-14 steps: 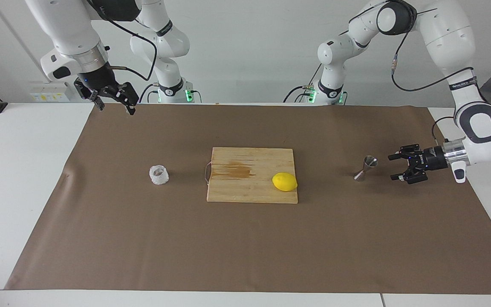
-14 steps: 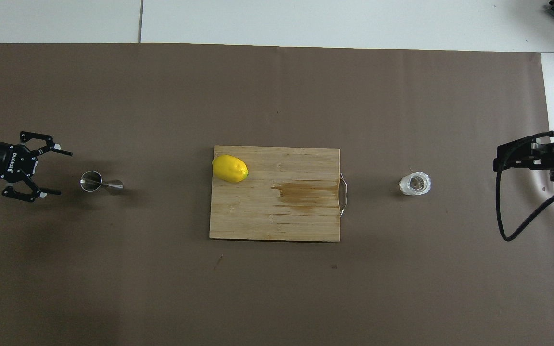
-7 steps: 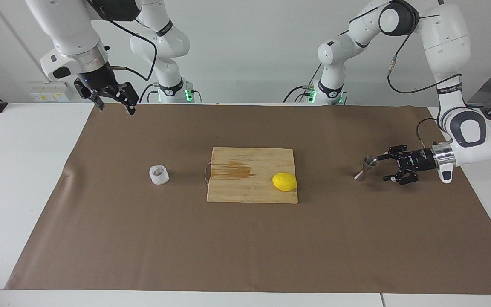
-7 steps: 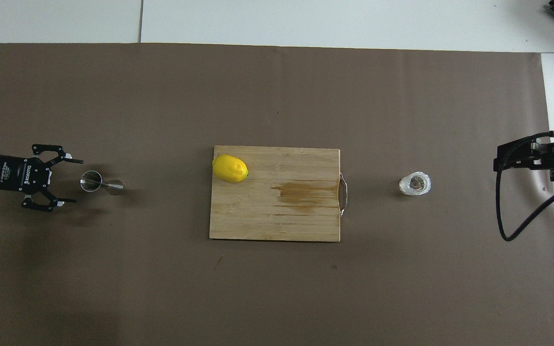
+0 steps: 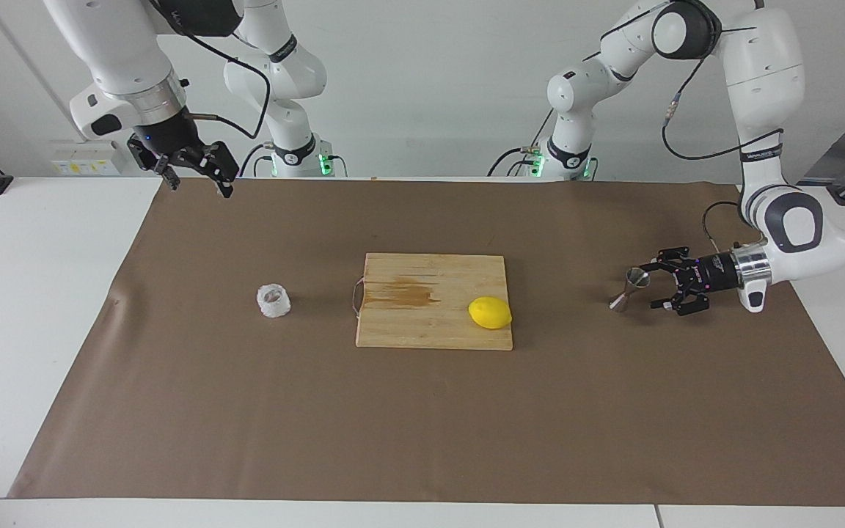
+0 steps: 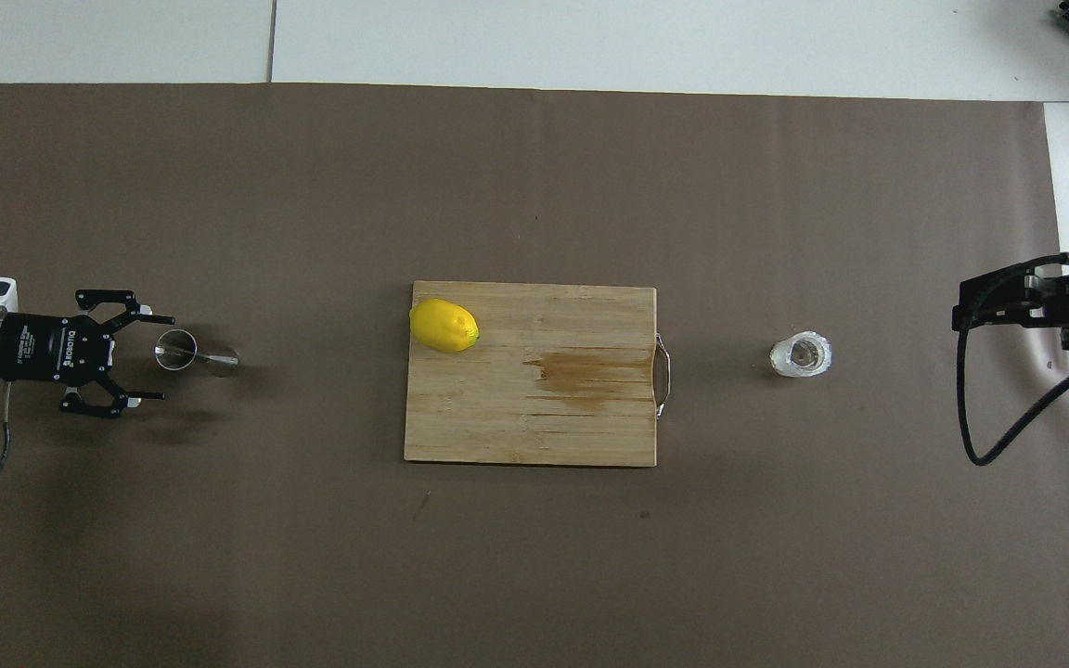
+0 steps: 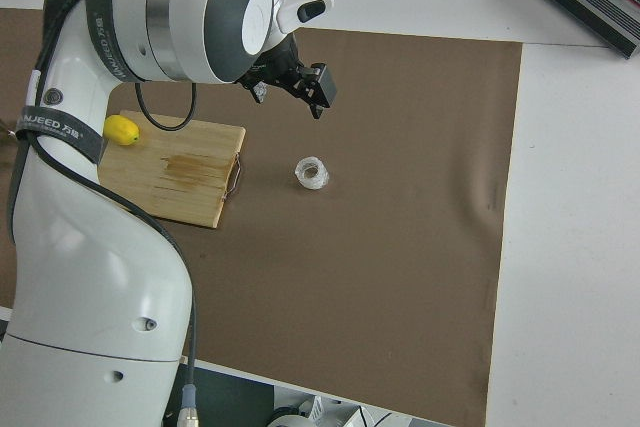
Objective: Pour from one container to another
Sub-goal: 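Open the left gripper and move it toward the small metal cup, then close the left gripper around the small metal cup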
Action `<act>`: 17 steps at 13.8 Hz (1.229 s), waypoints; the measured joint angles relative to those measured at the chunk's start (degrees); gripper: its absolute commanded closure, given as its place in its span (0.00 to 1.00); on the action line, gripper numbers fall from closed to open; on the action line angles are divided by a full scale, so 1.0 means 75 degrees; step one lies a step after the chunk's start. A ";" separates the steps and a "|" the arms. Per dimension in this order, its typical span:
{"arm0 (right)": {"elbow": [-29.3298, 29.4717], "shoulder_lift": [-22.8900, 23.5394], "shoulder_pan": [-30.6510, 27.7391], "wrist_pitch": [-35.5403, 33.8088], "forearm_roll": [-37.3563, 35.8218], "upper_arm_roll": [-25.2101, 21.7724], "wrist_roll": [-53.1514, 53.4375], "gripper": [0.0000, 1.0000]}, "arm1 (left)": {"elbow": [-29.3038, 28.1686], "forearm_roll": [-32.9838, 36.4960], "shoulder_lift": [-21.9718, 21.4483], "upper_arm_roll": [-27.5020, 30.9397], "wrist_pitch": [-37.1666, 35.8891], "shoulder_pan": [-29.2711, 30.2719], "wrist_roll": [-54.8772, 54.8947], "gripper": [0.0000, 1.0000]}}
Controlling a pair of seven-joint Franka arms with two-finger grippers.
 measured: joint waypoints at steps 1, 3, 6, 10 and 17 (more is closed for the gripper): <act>0.0000 0.0000 0.0000 0.0000 0.0000 0.0000 0.0000 0.00 | -0.0095 -0.0033 -0.0074 -0.0011 0.0000 -0.0001 0.0000 0.00; 0.0000 0.0000 0.0000 0.0000 0.0000 0.0000 0.0000 0.00 | -0.0232 -0.0093 -0.0204 -0.0015 0.0000 -0.0001 -0.0011 0.00; 0.0000 0.0000 0.0000 0.0000 0.0000 0.0000 0.0000 0.00 | -0.0417 -0.0384 -0.0297 -0.0018 0.0000 -0.0002 -0.0021 0.00; 0.0000 0.0000 0.0000 0.0000 0.0000 0.0000 0.0000 0.00 | -0.0486 -0.0654 -0.0304 -0.0034 0.0003 -0.0016 -0.0021 0.00; 0.0000 0.0000 0.0000 0.0000 0.0000 0.0000 0.0000 0.00 | -0.0677 -0.0834 -0.0306 -0.0100 0.0191 -0.0059 -0.0023 0.00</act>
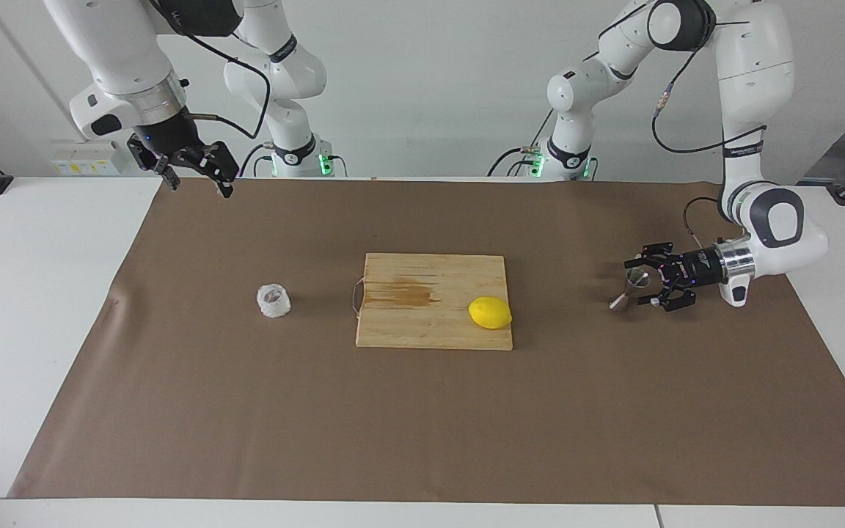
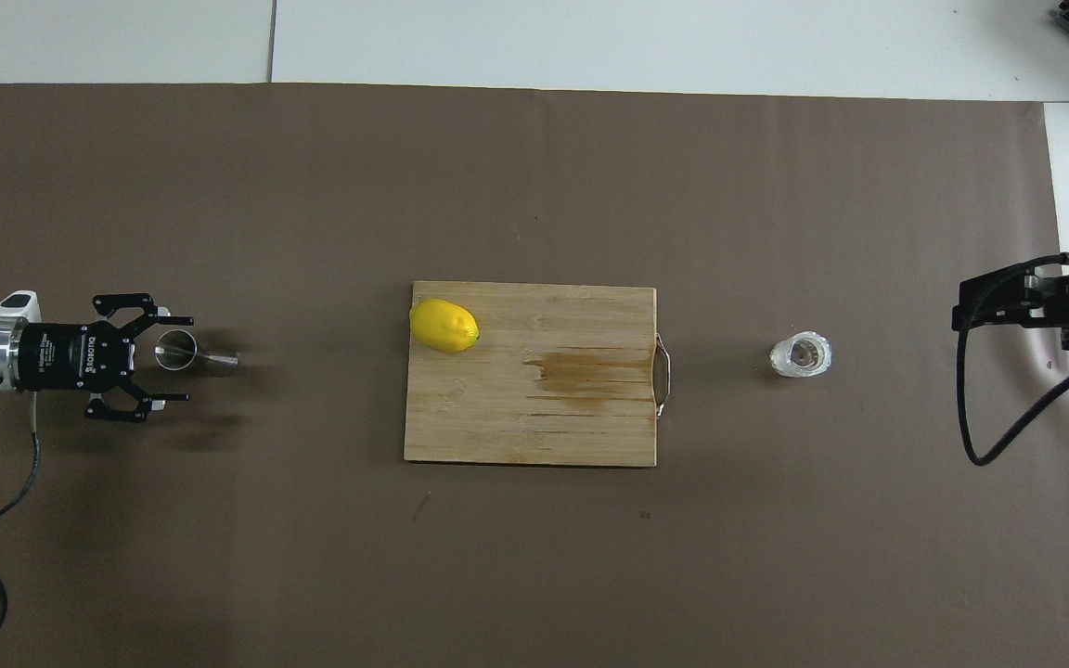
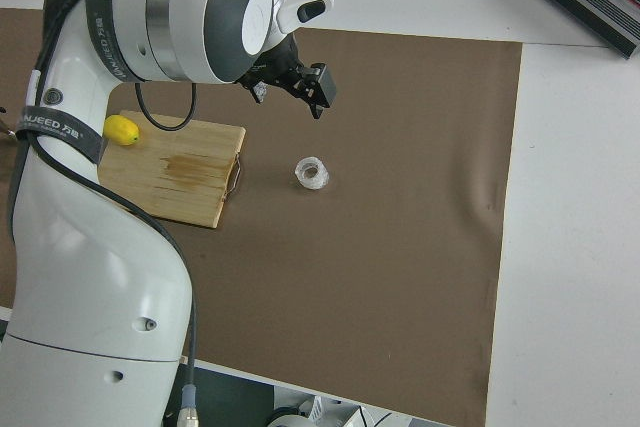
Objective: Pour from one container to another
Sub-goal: 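Close the left gripper around the small metal cup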
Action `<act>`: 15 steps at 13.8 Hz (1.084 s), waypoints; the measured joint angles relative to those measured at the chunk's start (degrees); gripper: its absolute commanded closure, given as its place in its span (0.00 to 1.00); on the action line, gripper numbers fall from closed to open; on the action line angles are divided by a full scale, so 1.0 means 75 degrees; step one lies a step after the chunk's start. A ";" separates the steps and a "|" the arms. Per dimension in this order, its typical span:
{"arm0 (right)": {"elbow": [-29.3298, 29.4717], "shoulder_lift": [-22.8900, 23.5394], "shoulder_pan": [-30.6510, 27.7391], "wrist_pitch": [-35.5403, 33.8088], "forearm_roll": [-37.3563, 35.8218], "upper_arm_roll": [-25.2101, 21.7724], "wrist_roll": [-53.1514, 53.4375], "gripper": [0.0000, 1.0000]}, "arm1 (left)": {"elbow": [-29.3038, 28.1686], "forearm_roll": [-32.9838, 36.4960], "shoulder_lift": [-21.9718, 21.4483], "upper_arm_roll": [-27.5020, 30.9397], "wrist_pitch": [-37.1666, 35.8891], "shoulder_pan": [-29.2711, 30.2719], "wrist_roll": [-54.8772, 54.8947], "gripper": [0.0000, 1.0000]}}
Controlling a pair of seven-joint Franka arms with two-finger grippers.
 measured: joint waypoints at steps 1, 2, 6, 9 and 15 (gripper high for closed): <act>0.0000 0.0000 0.0000 0.0000 0.0000 0.0000 0.0000 0.00 | -0.0004 -0.0022 0.0000 0.0000 0.0009 -0.0009 0.0000 0.00; 0.0000 0.0000 0.0000 0.0000 0.0000 0.0000 0.0000 0.00 | -0.0006 -0.0060 0.0000 0.0000 0.0015 -0.0018 0.0000 0.00; 0.0000 0.0000 0.0000 0.0000 0.0000 0.0000 0.0000 0.00 | -0.0041 -0.0140 0.0000 0.0000 0.0028 -0.0042 0.0000 0.00; 0.0000 0.0000 0.0000 0.0000 0.0000 0.0000 0.0000 0.00 | -0.0059 -0.0149 0.0000 0.0000 0.0028 -0.0043 0.0000 0.00; 0.0000 0.0000 0.0000 0.0000 0.0000 0.0000 0.0000 0.00 | -0.0065 -0.0181 -0.0001 0.0000 0.0028 -0.0048 0.0000 0.19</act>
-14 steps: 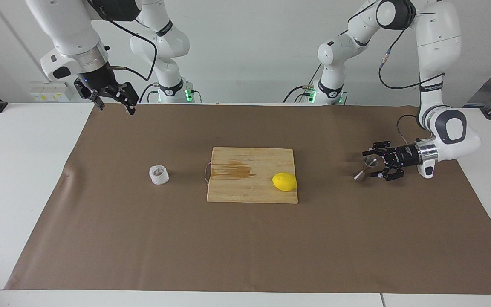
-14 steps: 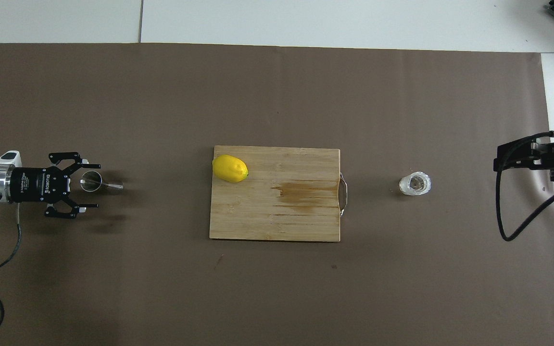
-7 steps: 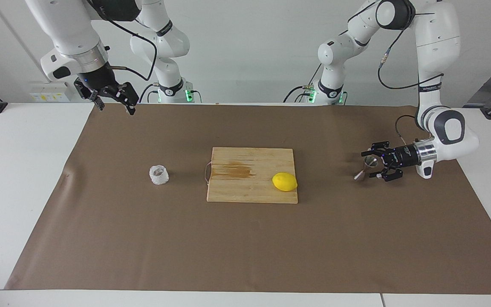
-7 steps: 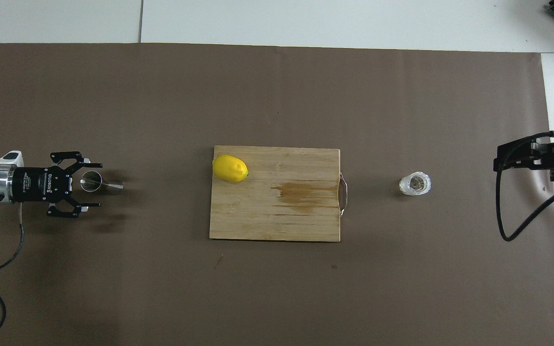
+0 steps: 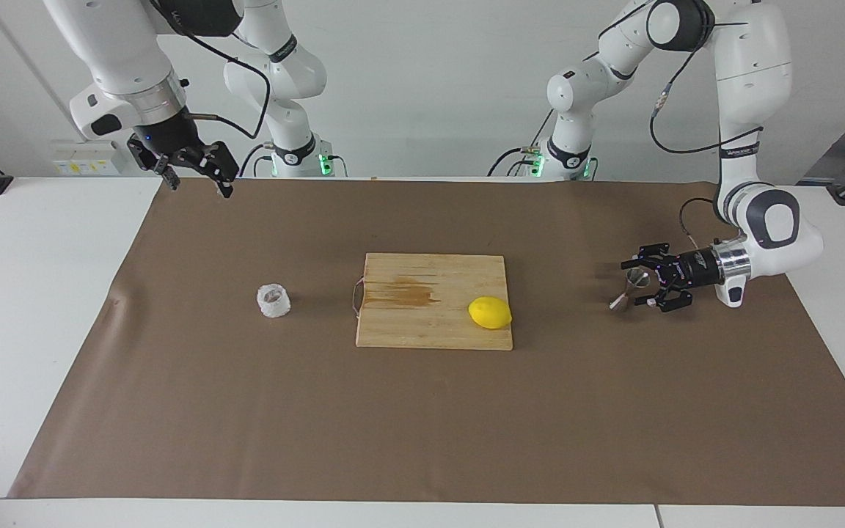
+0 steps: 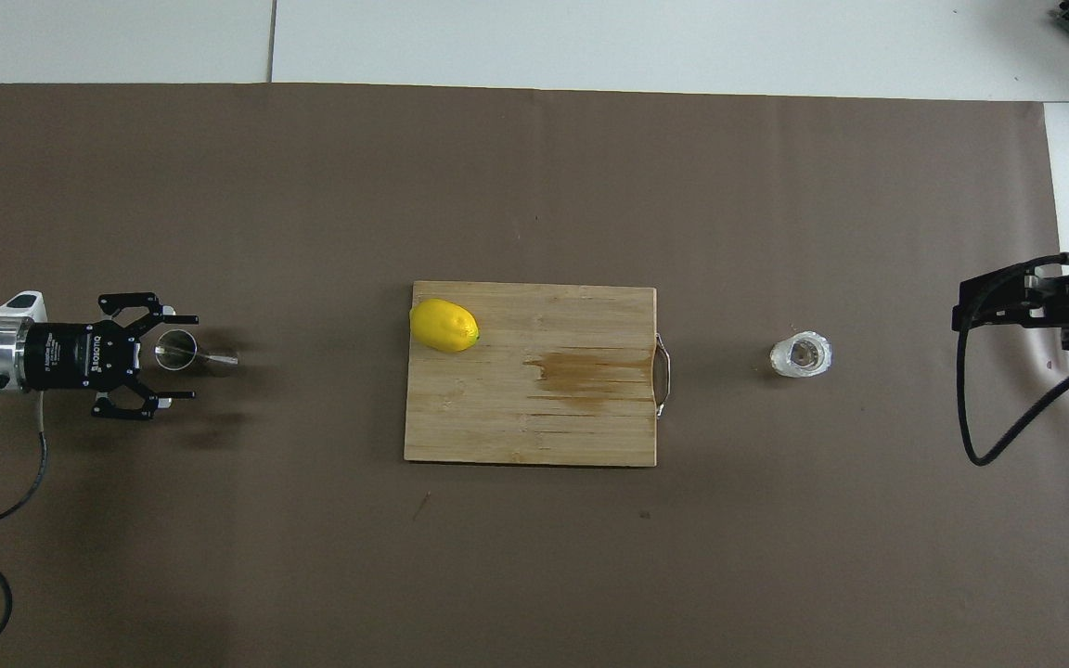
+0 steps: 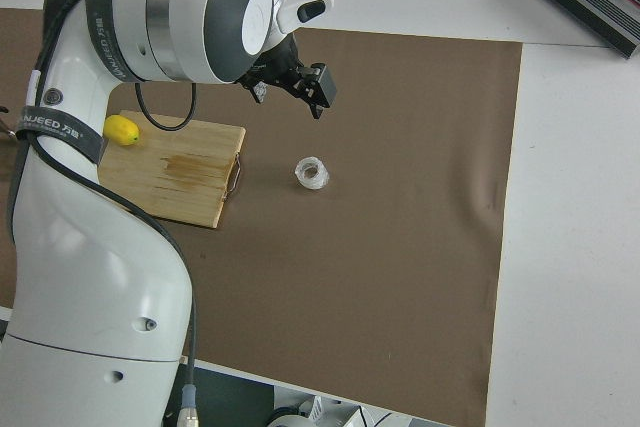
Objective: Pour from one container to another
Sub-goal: 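Close the left gripper around the small metal cup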
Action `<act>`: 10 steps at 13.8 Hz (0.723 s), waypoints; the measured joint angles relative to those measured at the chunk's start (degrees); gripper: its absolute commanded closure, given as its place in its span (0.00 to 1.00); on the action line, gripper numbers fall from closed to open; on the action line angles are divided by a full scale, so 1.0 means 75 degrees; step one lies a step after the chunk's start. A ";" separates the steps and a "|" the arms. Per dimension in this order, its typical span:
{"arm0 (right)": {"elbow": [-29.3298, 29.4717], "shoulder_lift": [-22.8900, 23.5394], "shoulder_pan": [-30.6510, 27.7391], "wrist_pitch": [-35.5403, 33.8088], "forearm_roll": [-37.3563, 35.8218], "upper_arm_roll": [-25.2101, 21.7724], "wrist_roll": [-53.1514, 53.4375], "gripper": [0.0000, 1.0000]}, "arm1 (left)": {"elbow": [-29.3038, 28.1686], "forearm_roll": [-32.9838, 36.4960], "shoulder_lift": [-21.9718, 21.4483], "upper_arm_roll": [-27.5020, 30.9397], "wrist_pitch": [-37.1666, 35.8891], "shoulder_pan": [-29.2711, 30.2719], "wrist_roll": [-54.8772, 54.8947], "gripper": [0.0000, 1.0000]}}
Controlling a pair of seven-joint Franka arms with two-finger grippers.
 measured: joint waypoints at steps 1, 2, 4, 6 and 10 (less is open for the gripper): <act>0.0000 0.0000 0.0000 0.0000 0.0000 0.0000 0.0000 0.00 | -0.0001 -0.0002 0.0000 0.0000 0.0000 -0.0001 0.0001 0.19; 0.0000 0.0000 0.0000 0.0000 0.0000 0.0000 0.0000 0.00 | -0.0001 -0.0003 0.0000 0.0000 0.0000 -0.0001 0.0001 0.22; 0.0000 0.0000 0.0000 0.0000 0.0000 0.0000 0.0000 0.00 | -0.0003 -0.0005 0.0000 0.0000 0.0000 -0.0002 0.0001 0.30; 0.0000 0.0000 0.0000 0.0000 0.0000 0.0000 0.0000 0.00 | -0.0003 -0.0008 0.0000 0.0000 0.0000 -0.0002 0.0001 0.39; 0.0000 0.0000 0.0000 0.0000 0.0000 0.0000 0.0000 0.00 | -0.0003 -0.0011 0.0000 -0.0001 0.0000 -0.0004 0.0005 0.60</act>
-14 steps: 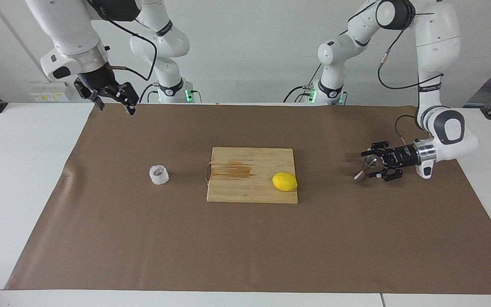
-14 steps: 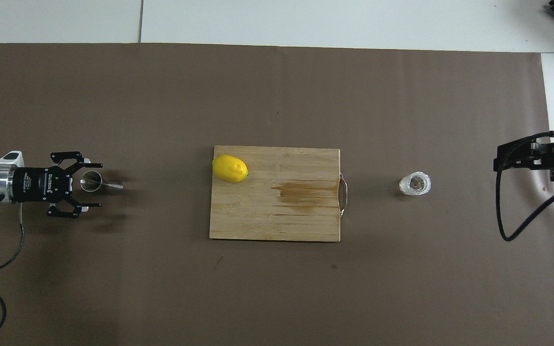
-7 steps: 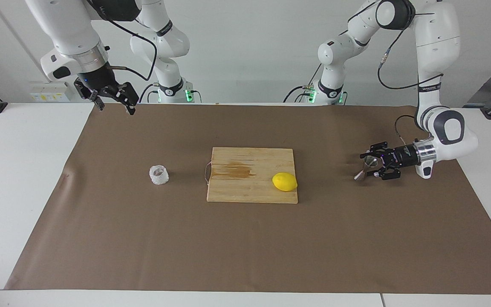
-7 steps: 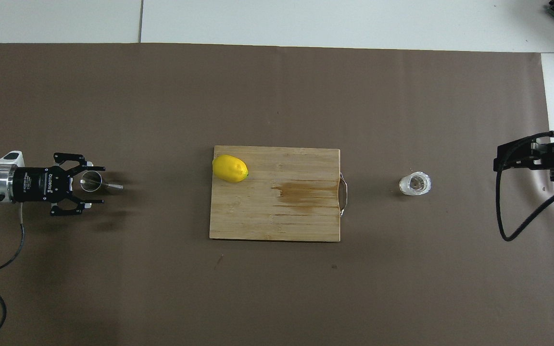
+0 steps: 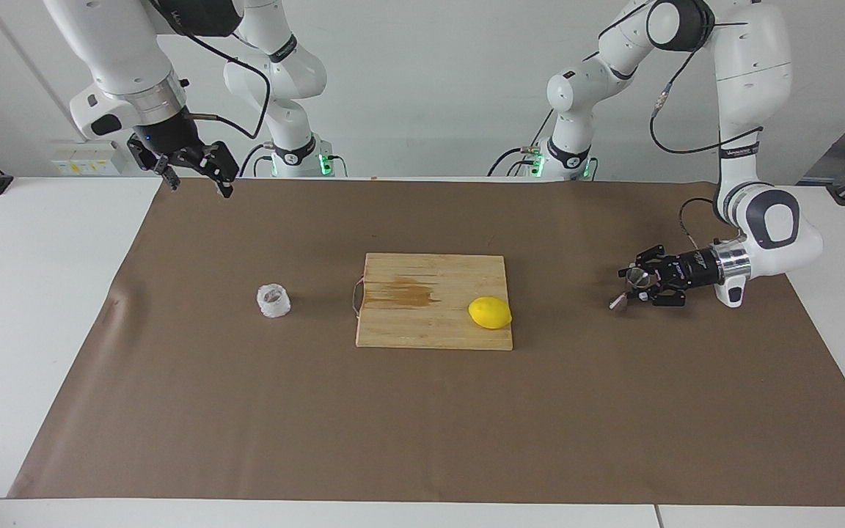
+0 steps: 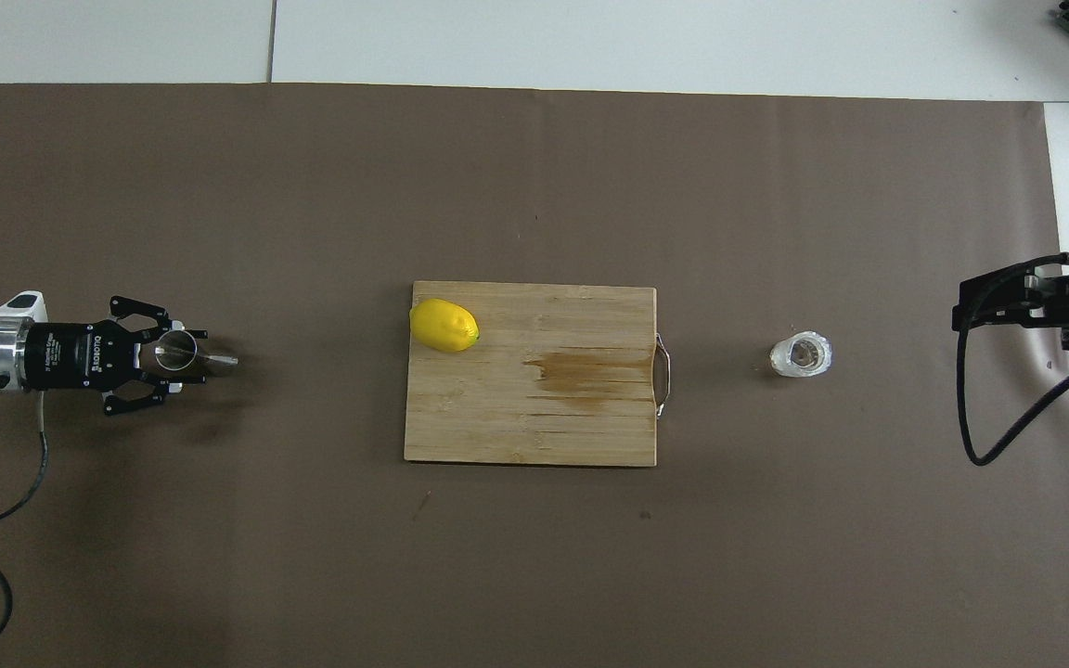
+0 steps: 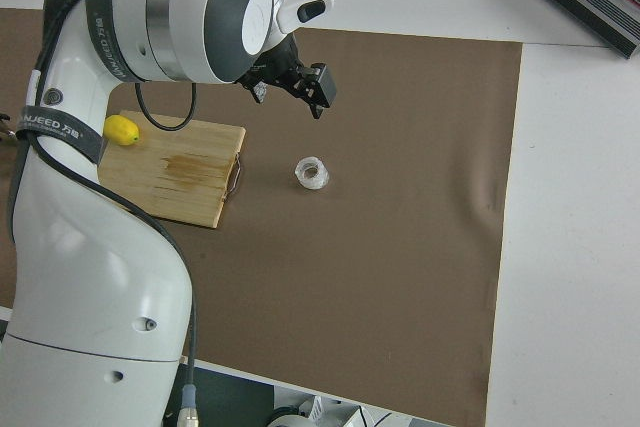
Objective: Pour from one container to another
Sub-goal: 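Close the left gripper around the small metal cup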
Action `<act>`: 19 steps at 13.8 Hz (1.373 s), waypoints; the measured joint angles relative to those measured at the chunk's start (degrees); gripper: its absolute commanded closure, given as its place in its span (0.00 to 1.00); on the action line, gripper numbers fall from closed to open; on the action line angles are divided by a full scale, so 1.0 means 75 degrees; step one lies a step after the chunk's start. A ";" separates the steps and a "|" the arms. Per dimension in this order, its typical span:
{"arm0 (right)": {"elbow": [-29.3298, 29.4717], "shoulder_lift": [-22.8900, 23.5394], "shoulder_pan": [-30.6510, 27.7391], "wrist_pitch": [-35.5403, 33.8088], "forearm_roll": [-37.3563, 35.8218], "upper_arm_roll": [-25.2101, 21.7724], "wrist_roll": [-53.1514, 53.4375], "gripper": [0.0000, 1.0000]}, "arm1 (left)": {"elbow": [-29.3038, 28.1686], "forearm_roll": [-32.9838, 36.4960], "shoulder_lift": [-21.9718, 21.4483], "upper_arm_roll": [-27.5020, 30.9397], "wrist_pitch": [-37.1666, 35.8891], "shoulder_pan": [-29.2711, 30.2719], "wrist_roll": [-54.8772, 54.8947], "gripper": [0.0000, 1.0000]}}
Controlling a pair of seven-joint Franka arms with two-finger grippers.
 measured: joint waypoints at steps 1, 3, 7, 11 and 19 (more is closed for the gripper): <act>0.0000 0.0000 0.0000 0.0000 0.0000 0.0000 0.0000 0.00 | 0.0000 0.0000 0.0000 0.0000 0.0000 0.0000 0.0000 0.64; 0.0000 0.0000 0.0000 0.0000 0.0000 0.0000 0.0000 0.00 | 0.0000 0.0000 0.0000 0.0000 0.0000 -0.0002 0.0005 0.79; 0.0000 0.0000 0.0000 0.0000 0.0000 0.0000 0.0000 0.00 | 0.0003 -0.0002 0.0000 -0.0001 0.0000 -0.0003 0.0007 0.91; 0.0000 0.0000 0.0000 0.0000 0.0000 0.0000 0.0000 0.00 | 0.0064 -0.0012 -0.0013 -0.0021 -0.0001 -0.0005 -0.0069 0.92; 0.0000 0.0000 0.0000 0.0000 0.0000 0.0000 0.0000 0.00 | 0.0294 -0.0266 -0.0178 -0.0175 -0.0122 -0.0073 -0.0719 0.92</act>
